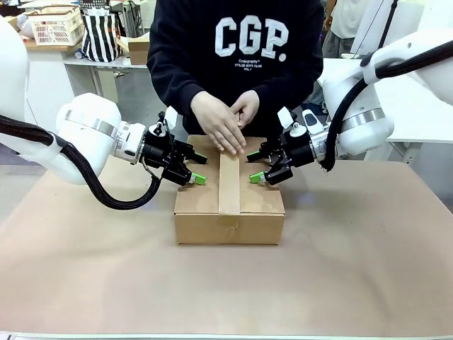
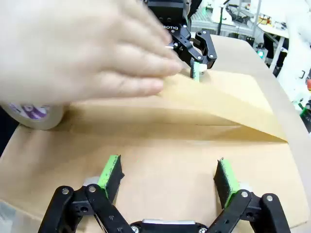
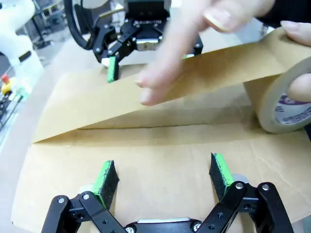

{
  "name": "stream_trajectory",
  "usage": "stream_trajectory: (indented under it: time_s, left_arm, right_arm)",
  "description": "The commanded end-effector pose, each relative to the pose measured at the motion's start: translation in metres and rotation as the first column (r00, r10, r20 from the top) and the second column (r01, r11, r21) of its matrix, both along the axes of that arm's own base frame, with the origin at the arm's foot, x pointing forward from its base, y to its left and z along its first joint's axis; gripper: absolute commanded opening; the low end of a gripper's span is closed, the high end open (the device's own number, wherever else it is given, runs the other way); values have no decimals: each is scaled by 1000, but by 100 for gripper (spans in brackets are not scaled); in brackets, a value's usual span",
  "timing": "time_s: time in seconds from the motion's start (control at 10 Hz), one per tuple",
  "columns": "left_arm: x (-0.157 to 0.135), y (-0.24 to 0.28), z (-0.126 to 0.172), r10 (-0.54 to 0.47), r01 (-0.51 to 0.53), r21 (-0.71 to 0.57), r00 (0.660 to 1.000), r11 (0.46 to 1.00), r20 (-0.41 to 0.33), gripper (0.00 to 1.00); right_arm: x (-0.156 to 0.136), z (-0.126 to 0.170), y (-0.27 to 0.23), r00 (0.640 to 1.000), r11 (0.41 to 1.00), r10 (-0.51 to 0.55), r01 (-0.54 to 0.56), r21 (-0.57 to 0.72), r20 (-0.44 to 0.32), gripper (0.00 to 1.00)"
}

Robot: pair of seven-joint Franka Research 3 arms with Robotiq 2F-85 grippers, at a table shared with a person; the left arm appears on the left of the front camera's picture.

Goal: Pack the gift set into the box.
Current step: Press and hold the closed box until the human finishes sealing it.

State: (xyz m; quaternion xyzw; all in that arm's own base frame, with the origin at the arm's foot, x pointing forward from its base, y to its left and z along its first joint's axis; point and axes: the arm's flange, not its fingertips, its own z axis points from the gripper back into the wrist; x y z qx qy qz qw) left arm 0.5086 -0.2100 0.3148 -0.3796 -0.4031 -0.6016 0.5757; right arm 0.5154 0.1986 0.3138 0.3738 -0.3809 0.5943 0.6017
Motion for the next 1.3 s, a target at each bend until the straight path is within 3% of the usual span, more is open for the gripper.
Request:
stream_trajectory:
  time_s: [0.0,1.2]
  left_arm:
    - [-1,1,-2,2,-2,2,1000,1000,-3,100]
    - [-1,1,-2,2,-2,2,1000,1000,-3,100]
  right_arm:
    - [-1,-2,1,1000,1000,-1,1,-3,1,100]
    - [-1,-2,1,1000,1000,-1,1,-3,1,100]
